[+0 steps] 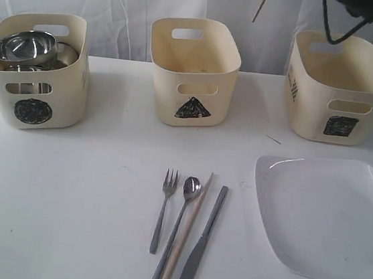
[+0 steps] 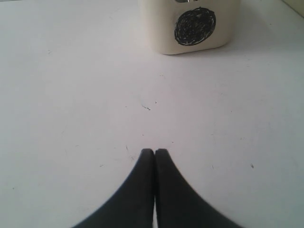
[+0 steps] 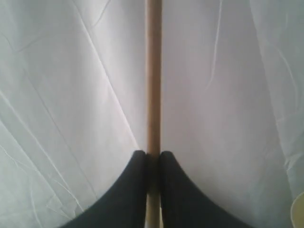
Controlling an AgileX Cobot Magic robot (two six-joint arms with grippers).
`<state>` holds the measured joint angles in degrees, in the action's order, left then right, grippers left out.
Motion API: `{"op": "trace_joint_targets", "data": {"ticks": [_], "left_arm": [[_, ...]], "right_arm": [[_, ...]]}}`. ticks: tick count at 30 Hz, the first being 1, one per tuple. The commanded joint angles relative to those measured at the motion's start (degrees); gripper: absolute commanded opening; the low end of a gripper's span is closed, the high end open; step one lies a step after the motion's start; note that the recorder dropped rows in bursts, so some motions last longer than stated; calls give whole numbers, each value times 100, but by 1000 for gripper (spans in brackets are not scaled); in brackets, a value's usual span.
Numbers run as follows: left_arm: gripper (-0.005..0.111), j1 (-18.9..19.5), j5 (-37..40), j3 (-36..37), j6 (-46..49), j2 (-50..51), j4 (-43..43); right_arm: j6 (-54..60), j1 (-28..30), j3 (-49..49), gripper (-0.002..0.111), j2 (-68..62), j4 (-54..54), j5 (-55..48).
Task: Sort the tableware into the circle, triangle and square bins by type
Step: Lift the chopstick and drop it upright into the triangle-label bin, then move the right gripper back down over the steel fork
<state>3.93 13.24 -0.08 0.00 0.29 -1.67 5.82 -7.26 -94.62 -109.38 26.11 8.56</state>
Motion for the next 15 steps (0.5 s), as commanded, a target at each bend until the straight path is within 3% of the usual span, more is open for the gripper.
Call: {"op": "trace_joint_targets", "data": {"ticks": [1, 8, 12, 15], "left_arm": [[1, 11, 10, 8, 33, -29, -42], [1, 11, 10, 8, 33, -29, -42], [1, 11, 10, 8, 33, -29, -42], [1, 11, 10, 8, 33, -29, -42]], "right_arm": [[-208, -266, 7, 0, -291, -43, 353], [-208, -699, -3, 1, -1025, -319, 867], [-208, -712, -3, 24, -1134, -319, 446], [-208, -712, -3, 27, -1134, -319, 75]]}}
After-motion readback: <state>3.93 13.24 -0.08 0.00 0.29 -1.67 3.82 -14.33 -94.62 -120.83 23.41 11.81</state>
